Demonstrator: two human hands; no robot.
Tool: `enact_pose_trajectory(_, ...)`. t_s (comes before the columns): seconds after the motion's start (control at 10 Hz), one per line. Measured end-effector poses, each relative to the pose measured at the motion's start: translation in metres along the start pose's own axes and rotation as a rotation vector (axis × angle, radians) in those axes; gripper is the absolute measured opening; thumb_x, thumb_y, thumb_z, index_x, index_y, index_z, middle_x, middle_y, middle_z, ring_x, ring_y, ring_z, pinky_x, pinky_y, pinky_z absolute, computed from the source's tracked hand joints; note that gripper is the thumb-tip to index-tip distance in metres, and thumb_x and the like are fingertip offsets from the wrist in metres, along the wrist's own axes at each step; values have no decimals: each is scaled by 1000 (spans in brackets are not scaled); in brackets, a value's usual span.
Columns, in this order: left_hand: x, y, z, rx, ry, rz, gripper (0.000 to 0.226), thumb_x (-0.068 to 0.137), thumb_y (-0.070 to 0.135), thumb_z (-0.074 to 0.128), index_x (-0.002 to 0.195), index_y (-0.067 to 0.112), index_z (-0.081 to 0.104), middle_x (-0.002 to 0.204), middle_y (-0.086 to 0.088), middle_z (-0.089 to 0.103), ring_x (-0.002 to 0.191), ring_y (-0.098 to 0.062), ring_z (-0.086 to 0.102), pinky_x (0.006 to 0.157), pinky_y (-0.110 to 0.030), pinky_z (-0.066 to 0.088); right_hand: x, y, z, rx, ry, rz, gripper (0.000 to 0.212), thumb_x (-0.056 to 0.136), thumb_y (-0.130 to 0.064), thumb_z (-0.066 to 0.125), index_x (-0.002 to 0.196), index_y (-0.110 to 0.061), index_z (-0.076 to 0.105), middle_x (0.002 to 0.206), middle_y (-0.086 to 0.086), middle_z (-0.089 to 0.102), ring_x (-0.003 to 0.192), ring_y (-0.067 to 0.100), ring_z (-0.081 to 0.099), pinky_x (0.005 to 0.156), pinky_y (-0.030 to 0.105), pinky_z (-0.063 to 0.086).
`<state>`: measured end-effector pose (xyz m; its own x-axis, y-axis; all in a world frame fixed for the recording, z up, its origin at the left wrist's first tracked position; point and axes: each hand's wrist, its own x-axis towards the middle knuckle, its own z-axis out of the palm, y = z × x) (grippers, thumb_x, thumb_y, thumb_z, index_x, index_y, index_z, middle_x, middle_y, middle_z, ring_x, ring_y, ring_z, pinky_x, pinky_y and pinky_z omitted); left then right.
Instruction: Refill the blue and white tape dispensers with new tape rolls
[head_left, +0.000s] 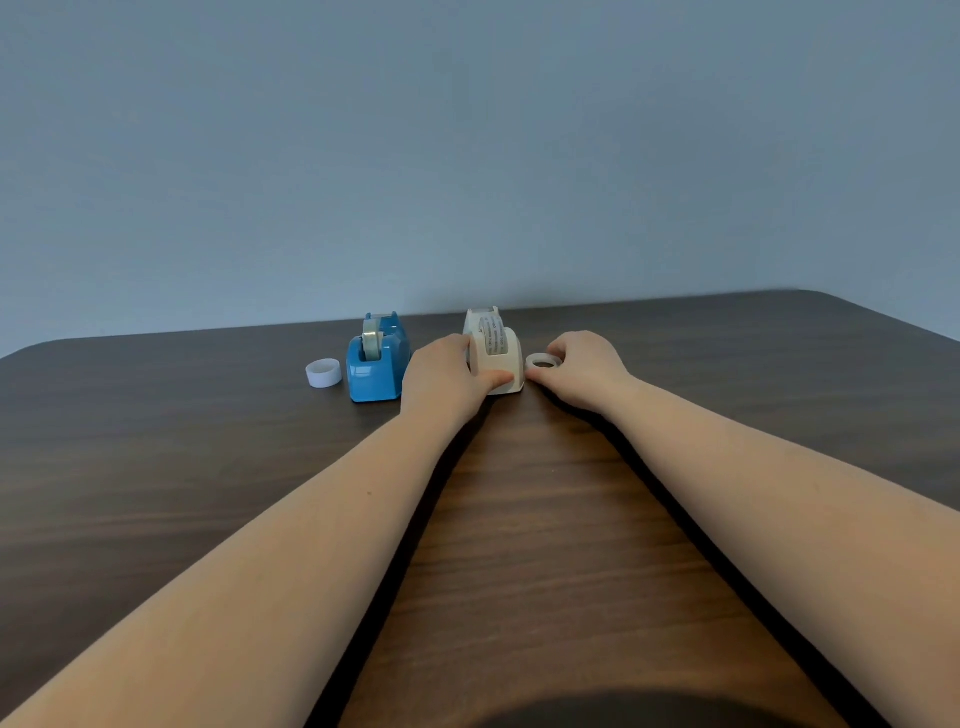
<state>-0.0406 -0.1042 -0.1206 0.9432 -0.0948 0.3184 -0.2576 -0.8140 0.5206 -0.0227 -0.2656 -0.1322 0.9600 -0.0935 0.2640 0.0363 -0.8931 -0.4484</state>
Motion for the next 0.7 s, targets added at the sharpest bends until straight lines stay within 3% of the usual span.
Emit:
enact_pose_trajectory(0.2,3,-5,8,-12,41,-24,55,80,46,67,122,11,58,119,-8,66,109,-23,59,84,-32,44,10,4,4,-9,12,6,43,79,-35,59,52,-21,29,56,-2,33,67,25,38,45,29,19)
enact_pose_trajectory(0.4,0,-4,9,21,19,-42,54,80,50,64,118,10,60,114,-8,67,105,-23,60,76,-29,41,7,6,3,-11,24,-9,43,76,-41,64,53,-18,37,58,-1,41,65,24,43,45,29,20)
enact_pose_trajectory(0.6,-16,-6,9,193,-74,-44,56,86,56,49,113,7,54,116,-12,61,108,-28,56,79,-34,44,-6,13,1,1,86,0,41,78,-44,60,55,-17,39,74,5,48,78,28,48,50,30,26)
enact_pose_trajectory(0.7,-33,-9,4,266,-206,-57,80,86,68,31,137,5,39,146,-11,41,139,-24,32,107,-39,32,-22,17,-4,-1,68,54,38,86,-43,56,104,-10,63,118,14,60,112,29,53,83,34,42)
